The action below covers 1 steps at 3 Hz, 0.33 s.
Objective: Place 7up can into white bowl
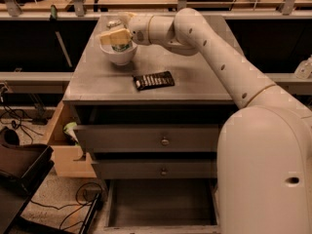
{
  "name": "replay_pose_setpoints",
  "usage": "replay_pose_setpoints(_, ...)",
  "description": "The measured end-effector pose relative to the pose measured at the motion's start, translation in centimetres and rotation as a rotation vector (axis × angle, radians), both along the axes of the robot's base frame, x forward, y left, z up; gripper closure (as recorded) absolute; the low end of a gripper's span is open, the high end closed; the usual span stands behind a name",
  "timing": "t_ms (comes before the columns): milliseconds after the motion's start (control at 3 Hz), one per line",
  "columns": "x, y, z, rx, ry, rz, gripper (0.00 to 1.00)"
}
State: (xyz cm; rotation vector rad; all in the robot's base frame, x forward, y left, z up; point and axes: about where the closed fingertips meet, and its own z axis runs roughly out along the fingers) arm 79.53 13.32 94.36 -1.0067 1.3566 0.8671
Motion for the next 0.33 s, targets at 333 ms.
replay_pose_setpoints(333, 0.00, 0.01, 0.00, 0.000, 0.000, 0.000, 0.00)
